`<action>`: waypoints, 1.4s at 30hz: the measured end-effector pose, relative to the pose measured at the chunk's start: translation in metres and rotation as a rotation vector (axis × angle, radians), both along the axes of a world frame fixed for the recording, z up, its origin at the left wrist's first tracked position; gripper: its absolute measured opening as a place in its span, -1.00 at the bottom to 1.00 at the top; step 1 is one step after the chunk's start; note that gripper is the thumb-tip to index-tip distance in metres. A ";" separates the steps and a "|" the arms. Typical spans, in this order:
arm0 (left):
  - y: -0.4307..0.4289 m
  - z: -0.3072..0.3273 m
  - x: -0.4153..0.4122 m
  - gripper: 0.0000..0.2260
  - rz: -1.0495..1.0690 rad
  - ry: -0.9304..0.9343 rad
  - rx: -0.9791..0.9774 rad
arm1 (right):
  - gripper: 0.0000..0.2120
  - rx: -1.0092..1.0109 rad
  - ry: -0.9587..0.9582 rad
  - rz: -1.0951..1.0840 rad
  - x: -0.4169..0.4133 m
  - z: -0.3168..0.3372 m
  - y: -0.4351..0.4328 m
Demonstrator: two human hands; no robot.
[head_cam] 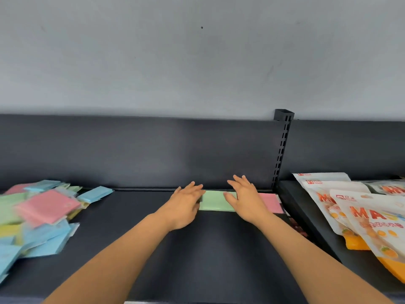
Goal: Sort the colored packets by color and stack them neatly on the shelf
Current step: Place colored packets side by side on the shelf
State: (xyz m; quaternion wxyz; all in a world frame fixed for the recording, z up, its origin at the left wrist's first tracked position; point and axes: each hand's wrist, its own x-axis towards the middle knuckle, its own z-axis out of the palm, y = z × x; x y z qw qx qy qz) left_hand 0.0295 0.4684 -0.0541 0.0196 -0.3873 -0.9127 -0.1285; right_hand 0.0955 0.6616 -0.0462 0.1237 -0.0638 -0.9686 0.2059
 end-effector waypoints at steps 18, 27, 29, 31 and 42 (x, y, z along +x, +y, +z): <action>-0.283 0.003 -0.024 -0.51 0.548 0.050 -0.034 | -0.42 0.026 -0.114 0.363 -0.073 -0.007 -0.238; -0.423 0.005 -0.090 -0.35 0.451 0.019 -0.010 | -0.30 0.019 -0.213 0.391 -0.118 -0.011 -0.391; -0.437 0.006 -0.102 -0.33 0.394 0.015 0.003 | -0.32 0.012 -0.272 0.358 -0.126 -0.011 -0.408; -0.446 0.004 -0.111 -0.32 0.340 0.014 0.020 | -0.39 0.038 -0.308 0.307 -0.129 -0.009 -0.416; -0.458 0.002 -0.119 -0.22 0.236 -0.044 -0.096 | -0.71 0.176 -0.236 0.091 -0.135 -0.009 -0.426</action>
